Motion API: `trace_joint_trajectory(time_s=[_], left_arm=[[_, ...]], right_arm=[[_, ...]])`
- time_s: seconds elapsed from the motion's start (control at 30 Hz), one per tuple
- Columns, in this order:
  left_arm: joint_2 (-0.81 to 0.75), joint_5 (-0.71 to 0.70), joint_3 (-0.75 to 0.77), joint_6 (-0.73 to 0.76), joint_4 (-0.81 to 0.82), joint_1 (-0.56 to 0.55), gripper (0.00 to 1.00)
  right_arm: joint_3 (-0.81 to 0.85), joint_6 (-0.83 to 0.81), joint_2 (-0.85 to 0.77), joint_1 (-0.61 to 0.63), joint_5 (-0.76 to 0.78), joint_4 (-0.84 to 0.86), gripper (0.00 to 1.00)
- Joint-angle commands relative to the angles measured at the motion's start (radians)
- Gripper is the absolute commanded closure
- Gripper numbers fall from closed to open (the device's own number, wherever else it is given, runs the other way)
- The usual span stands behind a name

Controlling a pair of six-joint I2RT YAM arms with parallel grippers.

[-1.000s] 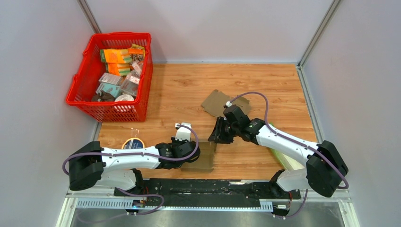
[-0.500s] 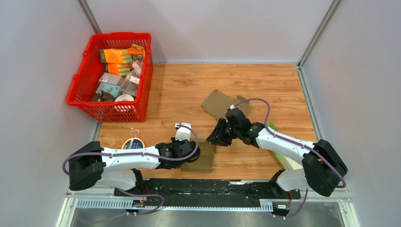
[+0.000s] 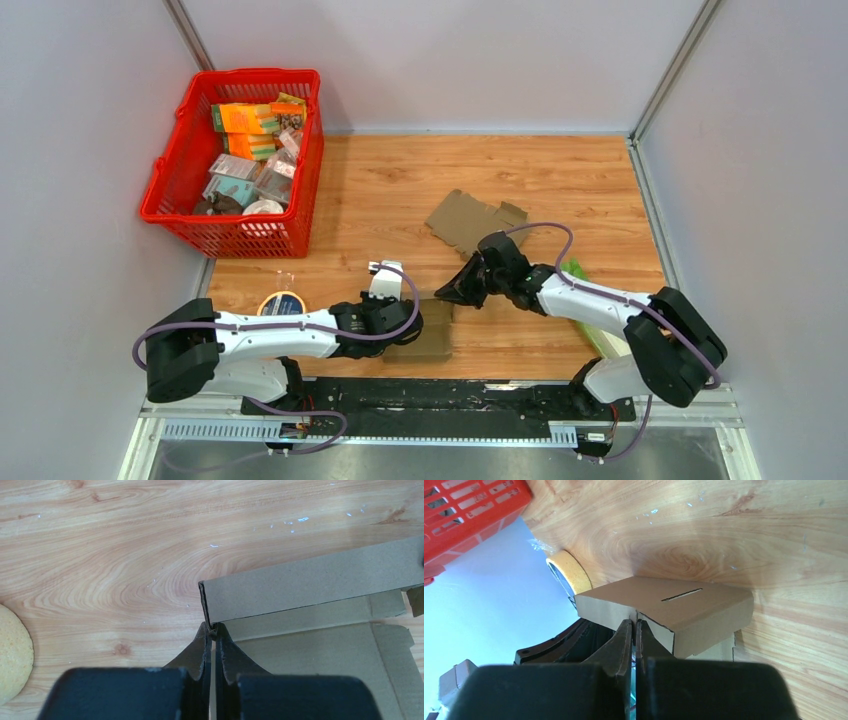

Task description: Fold the paper box

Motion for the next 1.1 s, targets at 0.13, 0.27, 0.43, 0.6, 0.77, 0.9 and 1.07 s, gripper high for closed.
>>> trace_joint_trajectory(time_s=[0.13, 0.27, 0.43, 0.6, 0.77, 0.9, 1.07], left_arm=[[-0.026, -0.029, -0.018, -0.09, 0.029, -0.013, 1.0], [-0.04, -0.044, -0.04, -0.129, 0.023, -0.015, 1.0], [-0.045, -0.081, -0.038, -0.146, -0.002, -0.016, 1.0], [-0.036, -0.134, -0.011, -0.178, -0.071, -0.024, 1.0], [-0.031, -0.147, -0.005, -0.183, -0.088, -0.027, 1.0], [-0.017, -0.147, 0.001, -0.187, -0.088, -0.032, 1.0], [-0.013, -0.153, 0.023, -0.18, -0.114, -0.035, 1.0]], right_arm=[[-0.089, -0.132, -0.094, -0.031, 0.024, 0.154, 0.56], [0.0, -0.454, -0.154, -0.026, 0.112, -0.166, 0.21], [-0.078, -0.591, -0.347, 0.097, 0.27, -0.227, 0.19], [-0.098, -0.621, -0.355, 0.244, 0.464, -0.193, 0.5], [-0.055, -0.696, -0.24, 0.275, 0.488, -0.136, 0.95], [0.017, -0.733, -0.093, 0.312, 0.468, -0.09, 1.0], [0.037, -0.75, -0.044, 0.369, 0.471, -0.061, 1.0]])
